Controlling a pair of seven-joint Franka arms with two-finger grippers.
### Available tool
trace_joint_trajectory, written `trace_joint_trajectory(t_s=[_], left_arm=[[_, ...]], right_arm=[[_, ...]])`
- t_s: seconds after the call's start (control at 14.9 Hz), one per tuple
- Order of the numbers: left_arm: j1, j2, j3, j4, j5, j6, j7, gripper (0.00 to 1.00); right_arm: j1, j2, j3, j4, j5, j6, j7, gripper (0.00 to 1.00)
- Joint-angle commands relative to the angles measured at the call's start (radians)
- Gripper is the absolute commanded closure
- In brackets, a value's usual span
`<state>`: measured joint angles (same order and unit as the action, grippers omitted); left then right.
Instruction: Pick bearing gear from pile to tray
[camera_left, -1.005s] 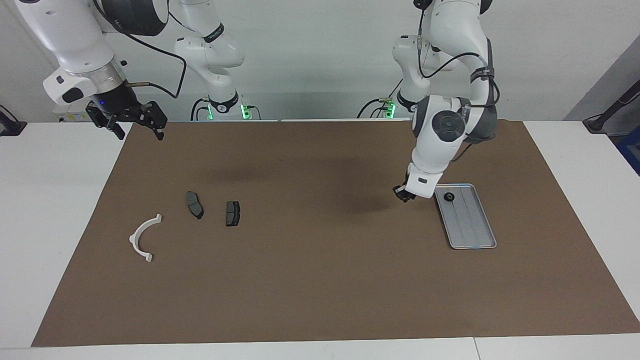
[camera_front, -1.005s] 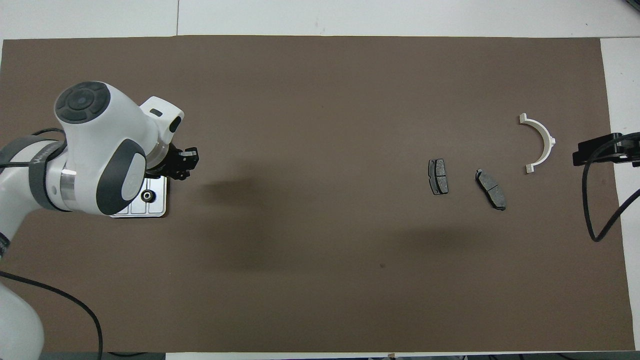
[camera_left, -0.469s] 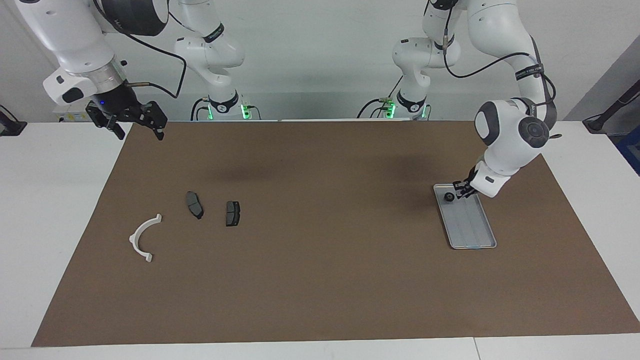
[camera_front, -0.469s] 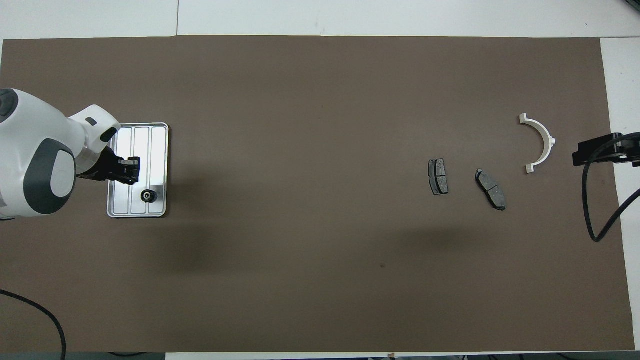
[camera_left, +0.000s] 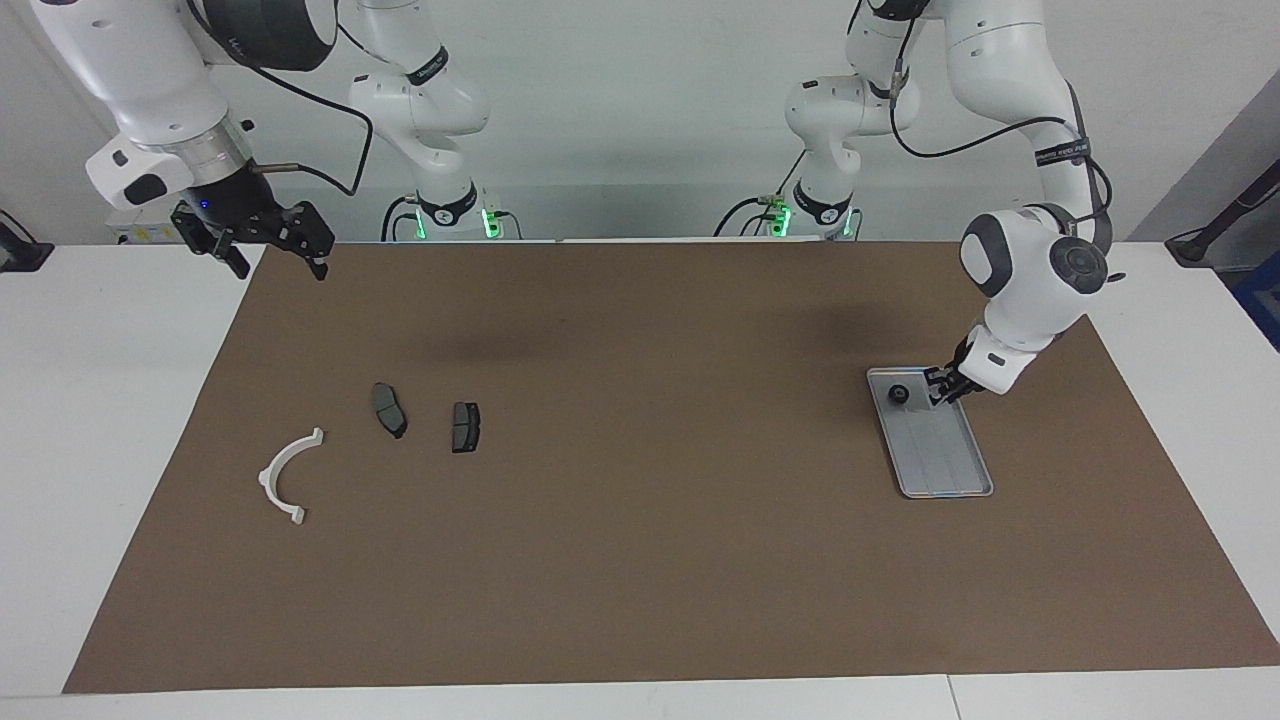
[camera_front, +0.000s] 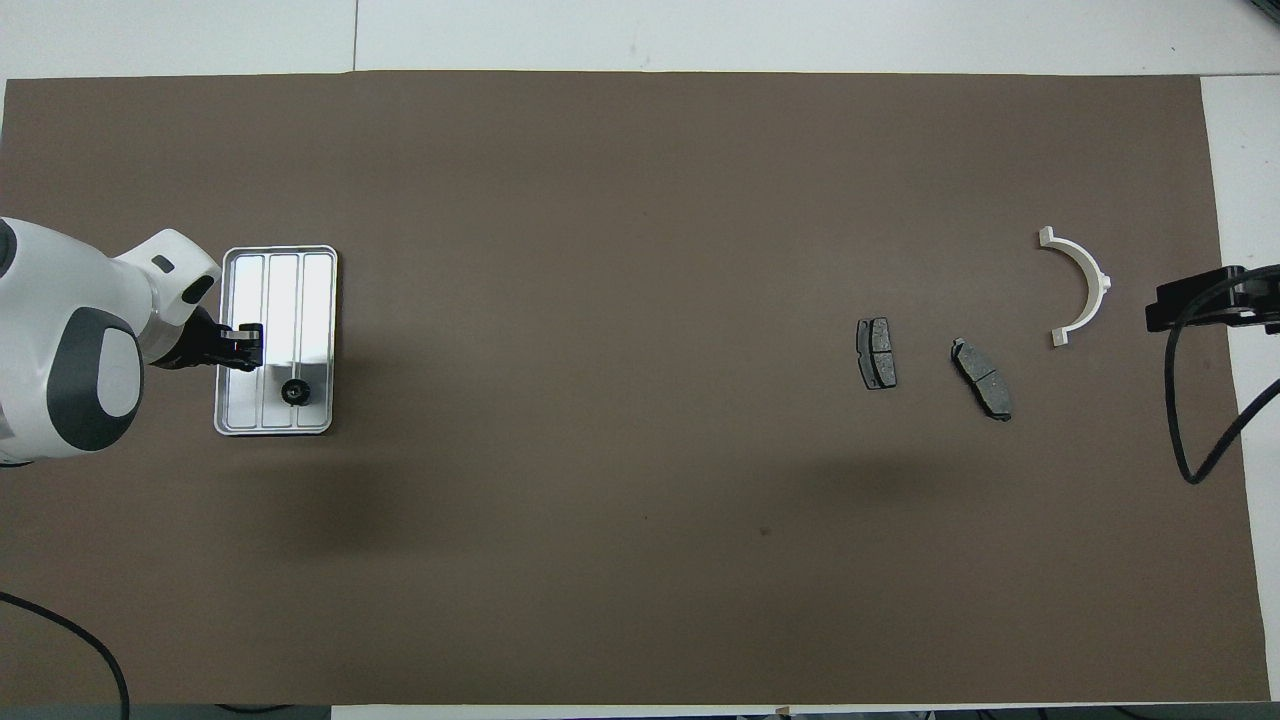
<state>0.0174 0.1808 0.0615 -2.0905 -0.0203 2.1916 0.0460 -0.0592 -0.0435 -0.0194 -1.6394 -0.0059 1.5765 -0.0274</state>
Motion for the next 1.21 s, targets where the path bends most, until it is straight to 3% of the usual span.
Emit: trace_joint_trajectory(t_s=[0.0,1.14], left_arm=[[0.018,-0.056,-0.011,-0.068,0.008,0.03,0.012,1.0],[0.007,-0.064,-0.011,-0.158,0.008,0.102,0.0,0.99]], right_arm=[[-0.021,-0.019,0.013,-0.017,0.014,-0.001,-0.023,0.0],[-0.022,-0.021,0.016,-0.025,0.017,0.002,-0.025,0.0]])
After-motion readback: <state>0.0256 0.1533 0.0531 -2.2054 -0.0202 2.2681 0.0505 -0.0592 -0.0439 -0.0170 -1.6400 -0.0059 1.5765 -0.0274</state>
